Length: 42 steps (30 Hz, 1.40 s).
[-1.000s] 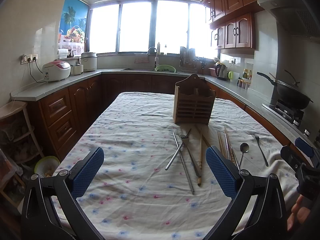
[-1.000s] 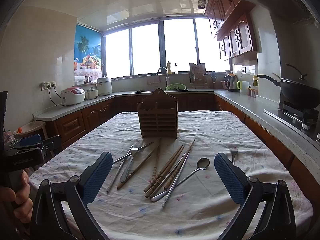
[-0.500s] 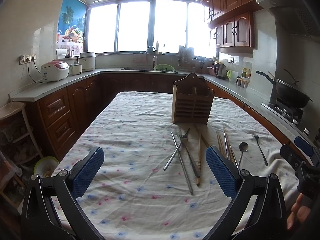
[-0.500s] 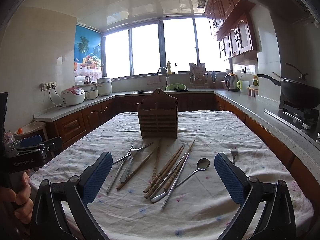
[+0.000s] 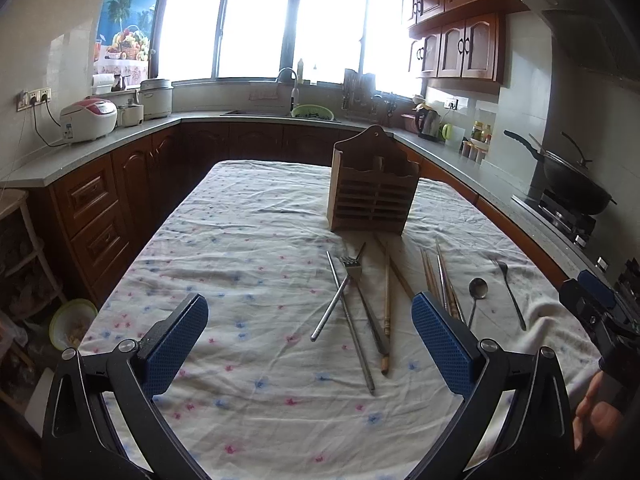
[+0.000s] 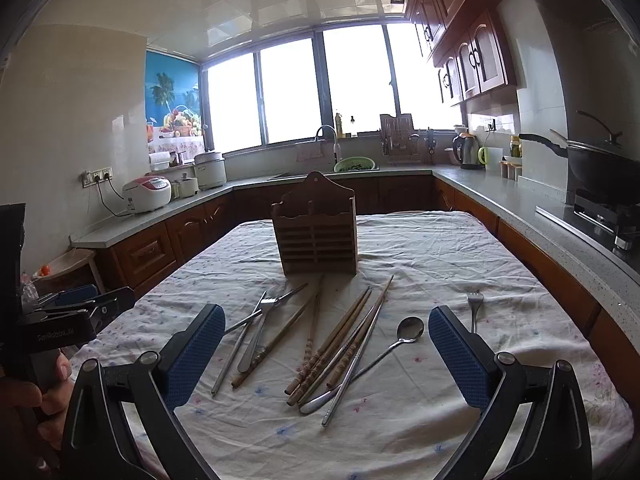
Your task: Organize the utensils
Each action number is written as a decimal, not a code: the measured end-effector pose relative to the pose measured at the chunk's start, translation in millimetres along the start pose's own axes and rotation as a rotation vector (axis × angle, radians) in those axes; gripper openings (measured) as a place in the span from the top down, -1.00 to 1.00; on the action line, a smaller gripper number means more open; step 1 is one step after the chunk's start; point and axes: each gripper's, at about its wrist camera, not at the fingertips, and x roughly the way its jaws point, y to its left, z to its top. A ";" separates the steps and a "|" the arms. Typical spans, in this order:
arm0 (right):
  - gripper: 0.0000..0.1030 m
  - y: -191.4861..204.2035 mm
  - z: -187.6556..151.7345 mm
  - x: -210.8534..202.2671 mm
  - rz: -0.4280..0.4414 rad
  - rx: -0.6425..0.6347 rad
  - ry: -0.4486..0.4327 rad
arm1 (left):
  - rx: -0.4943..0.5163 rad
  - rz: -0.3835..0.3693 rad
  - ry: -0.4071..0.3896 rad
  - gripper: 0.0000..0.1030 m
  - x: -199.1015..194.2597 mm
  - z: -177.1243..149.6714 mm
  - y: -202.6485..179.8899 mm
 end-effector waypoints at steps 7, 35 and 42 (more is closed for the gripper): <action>-0.98 -14.2 11.4 23.6 0.007 0.027 0.048 | -0.018 -0.041 0.090 -1.00 40.4 15.2 -1.0; -0.08 -74.3 24.3 167.4 -0.021 0.188 0.340 | 0.043 -0.140 0.437 -0.38 209.5 36.9 -35.9; 0.15 -90.9 22.9 207.2 -0.047 0.228 0.421 | 0.058 -0.164 0.487 -0.03 229.5 37.4 -43.3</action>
